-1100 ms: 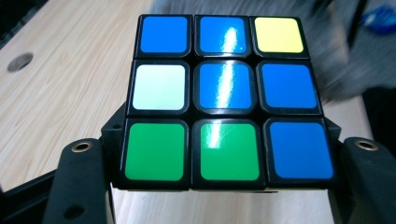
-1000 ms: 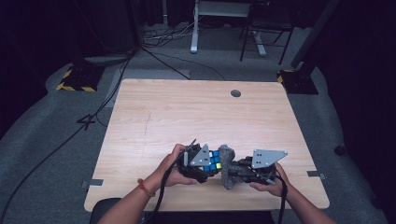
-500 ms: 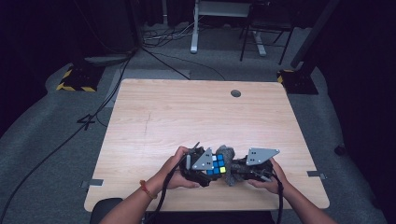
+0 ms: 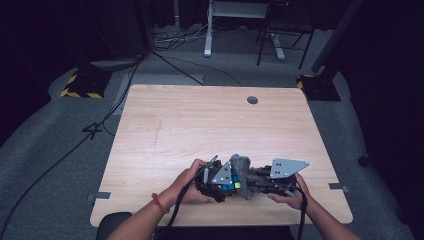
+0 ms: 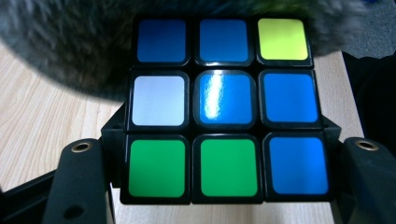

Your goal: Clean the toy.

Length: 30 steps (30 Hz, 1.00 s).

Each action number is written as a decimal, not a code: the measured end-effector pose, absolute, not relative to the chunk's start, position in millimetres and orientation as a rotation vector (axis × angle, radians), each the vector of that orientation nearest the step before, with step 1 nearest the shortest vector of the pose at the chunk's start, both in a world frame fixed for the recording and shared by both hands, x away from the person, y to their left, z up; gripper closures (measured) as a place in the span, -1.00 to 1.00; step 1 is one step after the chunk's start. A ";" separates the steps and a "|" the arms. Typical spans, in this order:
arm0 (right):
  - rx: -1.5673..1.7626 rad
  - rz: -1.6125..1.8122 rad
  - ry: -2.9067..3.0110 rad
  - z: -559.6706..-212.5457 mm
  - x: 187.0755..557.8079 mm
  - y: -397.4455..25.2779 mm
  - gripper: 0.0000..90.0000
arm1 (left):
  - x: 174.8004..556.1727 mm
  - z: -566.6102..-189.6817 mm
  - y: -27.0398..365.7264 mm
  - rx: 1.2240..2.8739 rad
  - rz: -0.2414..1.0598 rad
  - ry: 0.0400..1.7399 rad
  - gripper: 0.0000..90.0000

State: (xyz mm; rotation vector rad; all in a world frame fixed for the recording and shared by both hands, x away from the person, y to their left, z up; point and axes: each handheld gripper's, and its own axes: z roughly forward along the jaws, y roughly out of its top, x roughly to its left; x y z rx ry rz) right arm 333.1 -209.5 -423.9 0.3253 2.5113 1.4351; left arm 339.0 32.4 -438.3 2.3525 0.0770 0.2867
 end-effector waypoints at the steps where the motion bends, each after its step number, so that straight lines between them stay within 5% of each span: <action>1: 0.336 1.414 2.516 -425.2 334.2 -209.3 0.65 | 338.8 -437.1 33.5 2.339 0.286 0.081 -0.26; 30: 0.360 1.374 2.521 -423.0 336.9 -209.2 0.66 | 336.8 -432.1 33.2 2.313 0.337 0.083 -0.26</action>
